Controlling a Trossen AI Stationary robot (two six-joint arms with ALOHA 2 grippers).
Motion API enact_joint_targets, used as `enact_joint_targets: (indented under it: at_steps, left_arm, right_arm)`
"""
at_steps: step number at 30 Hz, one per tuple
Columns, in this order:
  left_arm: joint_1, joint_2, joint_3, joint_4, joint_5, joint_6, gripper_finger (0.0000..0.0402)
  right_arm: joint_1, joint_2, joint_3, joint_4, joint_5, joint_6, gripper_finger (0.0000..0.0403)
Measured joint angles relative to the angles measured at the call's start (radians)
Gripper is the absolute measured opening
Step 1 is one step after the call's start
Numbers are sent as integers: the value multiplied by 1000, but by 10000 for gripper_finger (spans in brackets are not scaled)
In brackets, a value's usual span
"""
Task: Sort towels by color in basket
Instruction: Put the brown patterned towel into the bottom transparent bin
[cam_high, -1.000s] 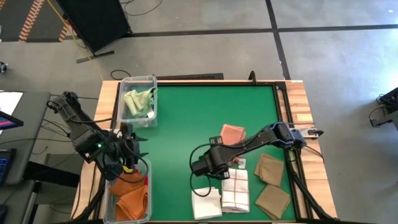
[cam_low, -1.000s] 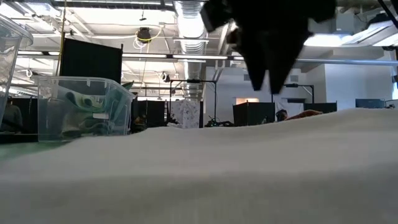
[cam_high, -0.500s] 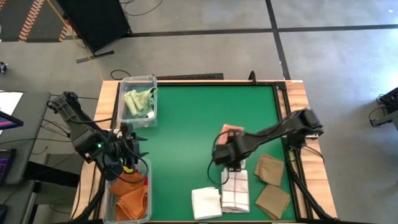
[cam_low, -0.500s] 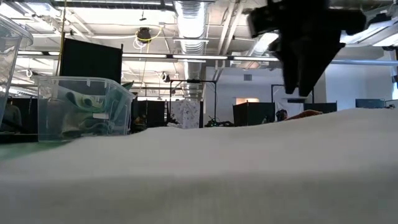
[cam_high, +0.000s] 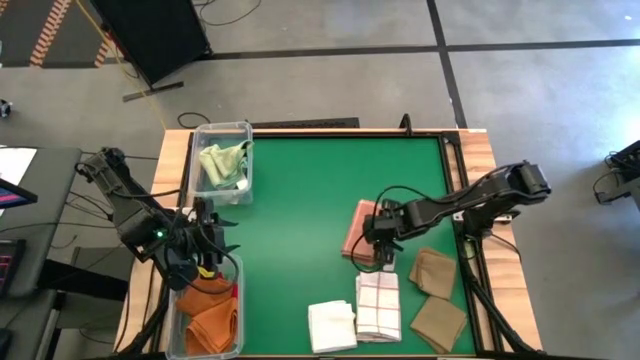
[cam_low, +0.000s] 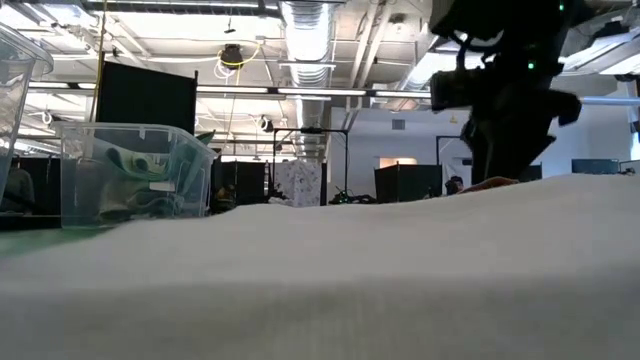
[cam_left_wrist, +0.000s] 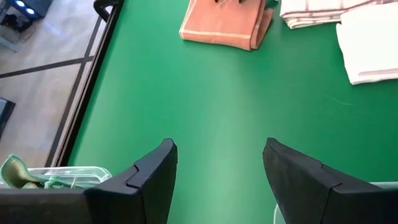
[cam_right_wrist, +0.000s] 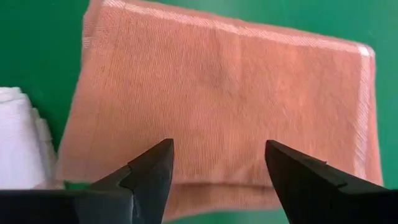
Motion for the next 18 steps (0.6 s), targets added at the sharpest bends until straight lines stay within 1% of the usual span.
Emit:
enact_joint_targets:
  at_steps: [5,11,18]
  left_arm:
    - [16,0,0,1,0,-10,226]
    - [30,0,0,4,3,-23,226]
    - [30,0,0,5,4,-31,226]
  right_arm:
    - [0,51,-26,70,-1,-43,279]
    - [-9,107,-79,178,-71,-55,279]
    - [-13,137,-81,200,-83,-64,277]
